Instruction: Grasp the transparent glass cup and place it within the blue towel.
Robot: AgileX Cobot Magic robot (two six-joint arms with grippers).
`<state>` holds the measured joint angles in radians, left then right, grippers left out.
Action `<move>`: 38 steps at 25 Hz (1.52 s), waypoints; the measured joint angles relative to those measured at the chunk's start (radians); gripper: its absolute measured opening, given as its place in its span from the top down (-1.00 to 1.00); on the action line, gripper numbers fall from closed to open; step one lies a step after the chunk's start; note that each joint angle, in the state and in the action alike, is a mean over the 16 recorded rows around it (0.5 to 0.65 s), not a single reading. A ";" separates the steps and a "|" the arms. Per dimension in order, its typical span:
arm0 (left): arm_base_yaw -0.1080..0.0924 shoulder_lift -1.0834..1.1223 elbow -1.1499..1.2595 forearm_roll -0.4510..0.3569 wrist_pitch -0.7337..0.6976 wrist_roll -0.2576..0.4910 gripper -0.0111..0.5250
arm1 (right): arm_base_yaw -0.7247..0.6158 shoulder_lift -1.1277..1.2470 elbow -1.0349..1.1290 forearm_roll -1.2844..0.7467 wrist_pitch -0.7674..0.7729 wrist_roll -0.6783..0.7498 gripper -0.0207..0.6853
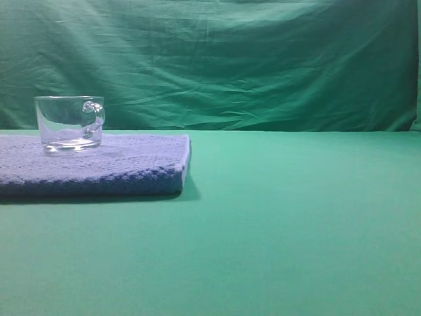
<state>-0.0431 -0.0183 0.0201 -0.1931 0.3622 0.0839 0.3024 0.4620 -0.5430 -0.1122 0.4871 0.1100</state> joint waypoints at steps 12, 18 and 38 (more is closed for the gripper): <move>0.000 0.000 0.000 0.000 0.000 0.000 0.96 | -0.243 -0.383 0.420 -0.006 -0.155 -0.002 0.94; 0.000 0.000 0.000 0.000 0.000 0.000 0.96 | -0.279 -0.461 0.530 -0.008 -0.161 -0.005 0.94; 0.000 0.000 0.000 0.000 0.000 0.000 0.96 | -0.286 -0.471 0.570 -0.010 -0.110 -0.017 0.94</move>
<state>-0.0431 -0.0183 0.0201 -0.1931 0.3622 0.0839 0.0160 -0.0091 0.0272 -0.1225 0.3768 0.0928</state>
